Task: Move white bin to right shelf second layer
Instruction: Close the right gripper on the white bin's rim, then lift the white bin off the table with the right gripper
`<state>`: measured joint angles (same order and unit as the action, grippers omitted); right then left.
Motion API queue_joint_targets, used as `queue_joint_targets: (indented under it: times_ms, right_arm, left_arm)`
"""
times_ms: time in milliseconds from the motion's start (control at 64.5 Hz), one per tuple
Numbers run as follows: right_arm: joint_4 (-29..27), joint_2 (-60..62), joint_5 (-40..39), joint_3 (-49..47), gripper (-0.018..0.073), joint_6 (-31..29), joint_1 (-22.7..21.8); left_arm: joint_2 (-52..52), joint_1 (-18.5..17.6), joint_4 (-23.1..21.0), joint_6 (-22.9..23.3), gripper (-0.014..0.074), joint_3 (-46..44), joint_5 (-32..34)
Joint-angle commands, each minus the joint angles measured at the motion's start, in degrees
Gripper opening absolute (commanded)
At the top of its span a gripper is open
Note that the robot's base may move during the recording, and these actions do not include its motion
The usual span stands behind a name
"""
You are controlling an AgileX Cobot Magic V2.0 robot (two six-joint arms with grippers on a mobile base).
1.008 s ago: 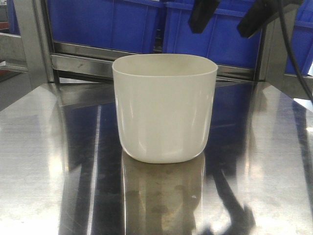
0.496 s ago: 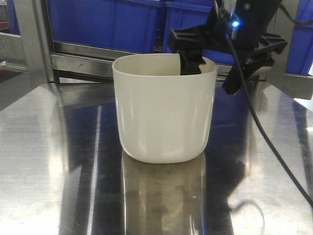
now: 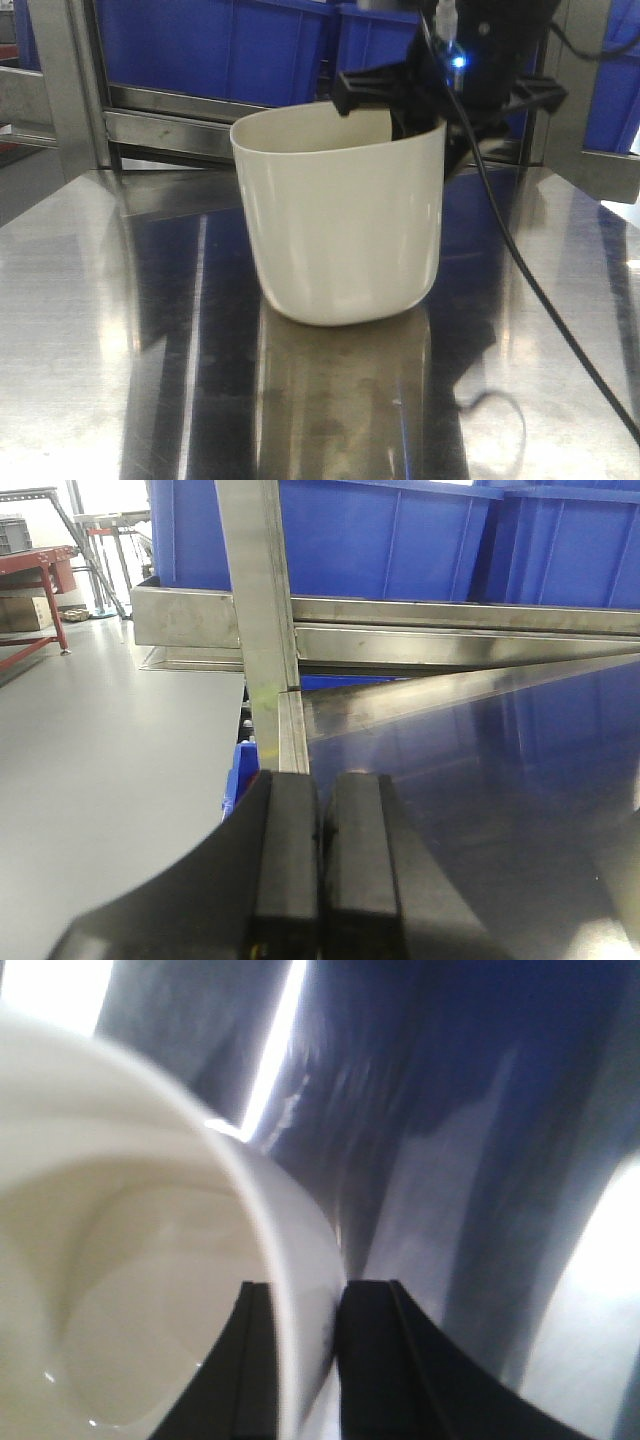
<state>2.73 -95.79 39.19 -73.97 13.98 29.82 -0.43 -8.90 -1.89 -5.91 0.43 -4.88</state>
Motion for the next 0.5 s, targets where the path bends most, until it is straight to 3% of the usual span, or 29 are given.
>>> queue_joint_targets:
  times_ms: [0, 264, 481]
  right_arm:
    - [4.2, 6.3, -3.0, -4.9, 0.0070, -0.4, -0.2]
    - [8.0, 19.0, -4.1, -7.4, 0.0070, -0.4, -0.2]
    - [9.4, 30.9, -6.2, 0.6, 0.0070, -0.3, -0.9]
  left_arm:
    - [-0.8, -0.1, -0.1, -0.1, 0.0085, 2.1, 4.9]
    - [-0.8, -0.1, -0.1, -0.1, 0.0085, 2.1, 4.9]
    - [-0.8, -0.1, -0.1, -0.1, 0.0085, 2.1, 4.9]
